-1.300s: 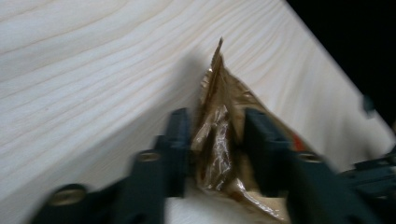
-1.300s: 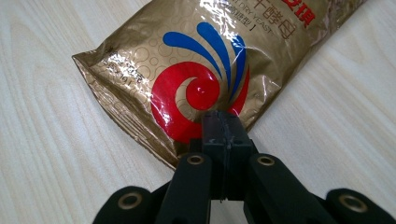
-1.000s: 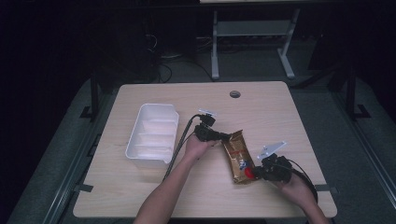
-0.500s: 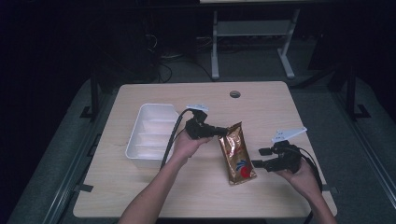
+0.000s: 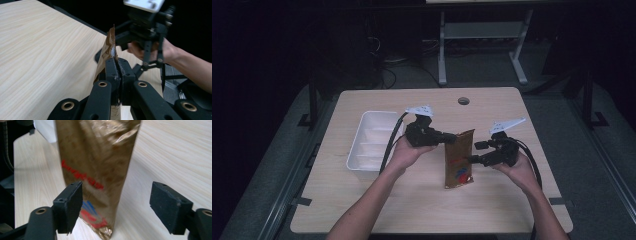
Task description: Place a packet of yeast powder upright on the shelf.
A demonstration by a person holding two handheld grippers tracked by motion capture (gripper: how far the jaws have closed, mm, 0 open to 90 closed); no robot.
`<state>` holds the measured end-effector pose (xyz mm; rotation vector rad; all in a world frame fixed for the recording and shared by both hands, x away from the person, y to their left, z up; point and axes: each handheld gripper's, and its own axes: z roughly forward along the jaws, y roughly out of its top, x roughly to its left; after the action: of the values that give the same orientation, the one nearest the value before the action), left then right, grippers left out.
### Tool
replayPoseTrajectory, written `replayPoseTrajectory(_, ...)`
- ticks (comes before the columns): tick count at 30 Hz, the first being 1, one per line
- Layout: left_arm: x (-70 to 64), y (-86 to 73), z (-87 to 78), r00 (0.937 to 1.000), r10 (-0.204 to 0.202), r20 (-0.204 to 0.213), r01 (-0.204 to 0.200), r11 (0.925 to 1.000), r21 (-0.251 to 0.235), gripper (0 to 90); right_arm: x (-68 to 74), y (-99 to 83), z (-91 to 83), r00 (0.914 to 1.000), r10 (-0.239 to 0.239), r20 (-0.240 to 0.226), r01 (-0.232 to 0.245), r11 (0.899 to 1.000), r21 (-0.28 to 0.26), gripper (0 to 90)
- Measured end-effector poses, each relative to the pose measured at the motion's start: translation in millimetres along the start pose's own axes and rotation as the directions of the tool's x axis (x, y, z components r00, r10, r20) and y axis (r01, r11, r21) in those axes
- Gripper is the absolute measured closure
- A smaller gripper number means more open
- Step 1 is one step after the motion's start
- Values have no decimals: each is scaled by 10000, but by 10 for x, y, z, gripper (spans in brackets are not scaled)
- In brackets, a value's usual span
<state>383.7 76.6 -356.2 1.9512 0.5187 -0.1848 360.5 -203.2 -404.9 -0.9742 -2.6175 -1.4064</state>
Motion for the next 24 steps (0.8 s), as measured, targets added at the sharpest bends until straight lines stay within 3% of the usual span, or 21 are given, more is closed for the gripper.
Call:
replayPoseTrajectory(1,-17,4,-2,10000,38,32,-38,10000,8,879,0,0,0,10000,0,0,0,10000,0,256)
replayPoseTrajectory(5,-68,8,-3,9995,257,192,-259,9996,124,879,-67,21,87,9974,66,-722,-89,9994,-329,254)
replayPoseTrajectory(6,-76,8,0,9993,291,216,-294,9995,124,879,-94,21,135,9930,96,-1178,-140,9992,-363,250)
replayPoseTrajectory(7,-77,8,0,9991,327,254,-331,9993,150,879,-94,21,135,9930,96,-1178,-140,9992,-363,250)
replayPoseTrajectory(10,-81,12,4,9991,294,292,-299,9994,169,879,-104,22,185,9845,-78,-1753,-16,9986,-537,264)
replayPoseTrajectory(12,-93,16,0,9991,354,237,-358,9992,180,878,-106,21,205,9781,-160,-2076,20,9977,-675,330)
replayPoseTrajectory(15,-98,14,-25,9989,441,164,-443,9989,165,877,-97,27,201,9646,-422,-2604,205,9961,-855,523)
replayPoseTrajectory(19,-92,-13,-69,9989,467,-63,-466,9988,153,854,-53,45,170,9651,-840,-2479,673,9949,-750,680)
replayPoseTrajectory(24,-107,-60,-157,9958,671,-615,-658,9976,237,707,-16,47,133,9643,-886,-2497,729,9948,-713,822)
